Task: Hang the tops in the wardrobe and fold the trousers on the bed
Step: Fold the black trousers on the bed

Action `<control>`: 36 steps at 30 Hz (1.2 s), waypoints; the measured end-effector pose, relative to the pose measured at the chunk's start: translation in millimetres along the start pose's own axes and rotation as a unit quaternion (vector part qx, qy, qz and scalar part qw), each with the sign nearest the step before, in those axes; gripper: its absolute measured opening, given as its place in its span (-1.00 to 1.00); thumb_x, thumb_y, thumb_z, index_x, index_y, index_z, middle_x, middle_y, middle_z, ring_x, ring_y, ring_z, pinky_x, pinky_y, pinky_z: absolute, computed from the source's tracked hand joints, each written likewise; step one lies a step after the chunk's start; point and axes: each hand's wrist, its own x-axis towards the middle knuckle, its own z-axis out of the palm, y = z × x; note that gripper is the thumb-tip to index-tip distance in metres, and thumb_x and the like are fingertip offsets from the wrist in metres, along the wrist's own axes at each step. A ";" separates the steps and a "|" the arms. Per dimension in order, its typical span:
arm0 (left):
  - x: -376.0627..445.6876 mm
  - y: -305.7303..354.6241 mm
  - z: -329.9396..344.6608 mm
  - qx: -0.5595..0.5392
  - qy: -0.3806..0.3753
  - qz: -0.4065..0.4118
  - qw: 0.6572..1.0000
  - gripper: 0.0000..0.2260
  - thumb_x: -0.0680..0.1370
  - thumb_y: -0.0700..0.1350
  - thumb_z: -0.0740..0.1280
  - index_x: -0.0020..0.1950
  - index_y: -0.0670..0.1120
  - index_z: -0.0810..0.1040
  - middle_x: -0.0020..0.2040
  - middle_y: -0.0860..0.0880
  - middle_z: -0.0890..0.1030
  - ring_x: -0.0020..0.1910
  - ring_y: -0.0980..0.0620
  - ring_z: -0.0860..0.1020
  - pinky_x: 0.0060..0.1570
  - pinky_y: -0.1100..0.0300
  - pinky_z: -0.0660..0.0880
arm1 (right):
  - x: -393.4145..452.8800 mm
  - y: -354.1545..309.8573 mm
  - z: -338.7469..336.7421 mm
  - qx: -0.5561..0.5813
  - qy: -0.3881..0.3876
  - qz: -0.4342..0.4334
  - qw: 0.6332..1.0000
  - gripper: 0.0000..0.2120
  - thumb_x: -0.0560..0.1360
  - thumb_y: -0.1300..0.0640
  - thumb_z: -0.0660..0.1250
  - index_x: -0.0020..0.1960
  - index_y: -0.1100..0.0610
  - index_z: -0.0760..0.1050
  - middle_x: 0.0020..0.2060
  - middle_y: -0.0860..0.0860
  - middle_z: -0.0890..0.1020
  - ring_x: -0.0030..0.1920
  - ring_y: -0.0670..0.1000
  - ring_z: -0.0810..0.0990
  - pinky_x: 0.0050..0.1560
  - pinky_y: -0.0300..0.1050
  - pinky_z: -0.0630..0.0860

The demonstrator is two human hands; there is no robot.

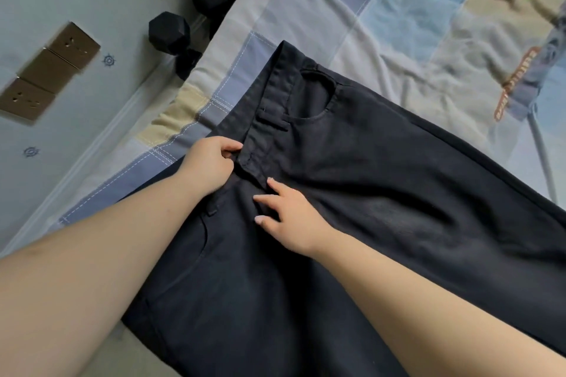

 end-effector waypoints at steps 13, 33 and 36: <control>-52.6 107.7 54.8 0.026 0.016 0.157 0.987 -0.78 0.53 -0.25 0.26 0.05 -0.01 0.62 -0.01 0.10 0.58 0.01 0.14 0.48 0.03 0.34 0.31 | -112.5 71.8 -73.7 0.445 0.338 0.142 0.817 -0.80 0.56 -0.09 0.21 -0.01 -0.10 0.60 0.00 -0.19 0.65 0.12 -0.19 0.56 0.27 -0.01 0.46; -261.9 414.8 446.1 0.183 -0.319 0.339 0.866 -0.87 0.55 -0.11 0.28 -0.01 0.11 0.56 -0.03 0.15 0.59 -0.02 0.16 0.52 -0.01 0.30 0.35 | -571.1 431.2 -60.2 0.398 0.534 0.483 0.568 -0.79 0.55 0.02 0.29 0.15 0.06 0.49 0.14 0.08 0.57 0.11 0.03 0.52 0.23 0.02 0.43; -298.0 438.7 502.7 0.204 -0.339 0.357 0.846 -0.86 0.55 -0.10 0.28 0.06 0.08 0.58 -0.02 0.15 0.59 -0.02 0.16 0.51 -0.03 0.31 0.33 | -603.9 472.2 -61.0 0.398 0.527 0.506 0.555 -0.51 0.52 0.02 0.32 0.39 0.16 0.34 0.34 0.14 0.43 0.31 0.10 0.42 0.34 0.01 0.34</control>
